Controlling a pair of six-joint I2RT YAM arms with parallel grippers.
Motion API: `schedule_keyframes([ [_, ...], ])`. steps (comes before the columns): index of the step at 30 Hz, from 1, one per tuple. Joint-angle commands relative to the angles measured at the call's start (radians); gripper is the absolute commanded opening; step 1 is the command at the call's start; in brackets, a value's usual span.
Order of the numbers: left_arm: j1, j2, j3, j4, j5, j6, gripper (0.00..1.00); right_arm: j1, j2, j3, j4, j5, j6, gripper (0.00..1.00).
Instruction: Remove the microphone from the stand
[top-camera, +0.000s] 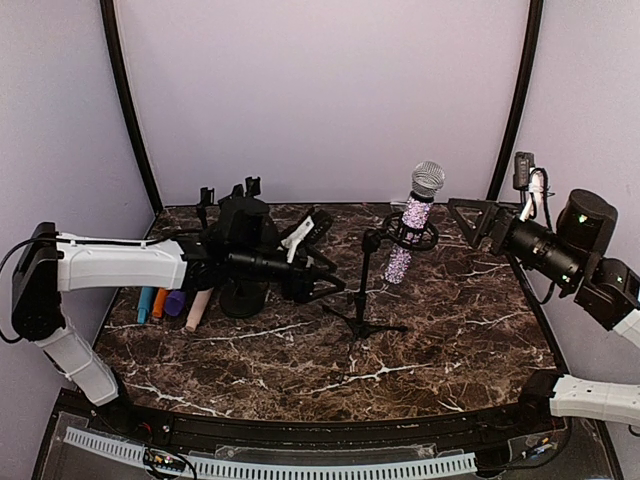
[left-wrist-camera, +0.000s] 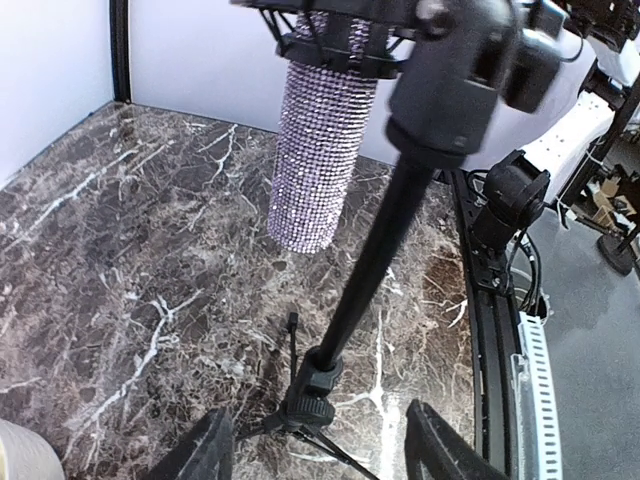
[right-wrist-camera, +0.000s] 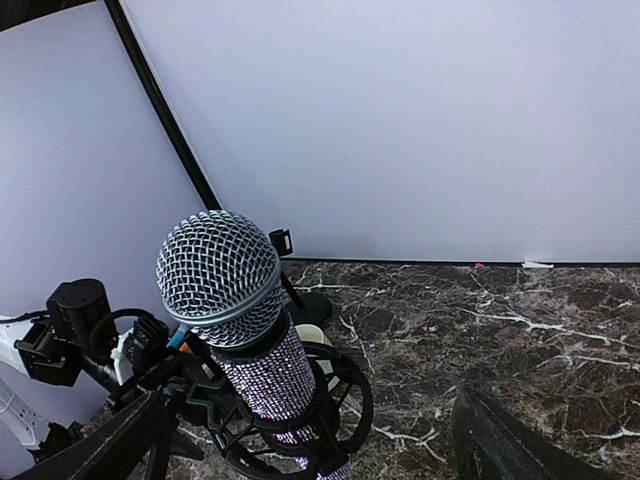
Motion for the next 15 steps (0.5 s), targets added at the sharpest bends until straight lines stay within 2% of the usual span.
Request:
schedule_keyframes([
  [1,-0.071,-0.090,-0.114,0.131,-0.168,0.259,0.61,0.003,-0.007,-0.013,0.025,0.001,0.007,0.99],
  [5,-0.181,-0.079,-0.156,0.175,-0.376,0.475,0.60,0.003,-0.002,-0.011,0.029,-0.001,0.006,0.99],
  [15,-0.218,0.024,-0.125,0.198,-0.508,0.593,0.53,0.003,0.000,-0.005,0.020,0.003,0.004,0.99],
])
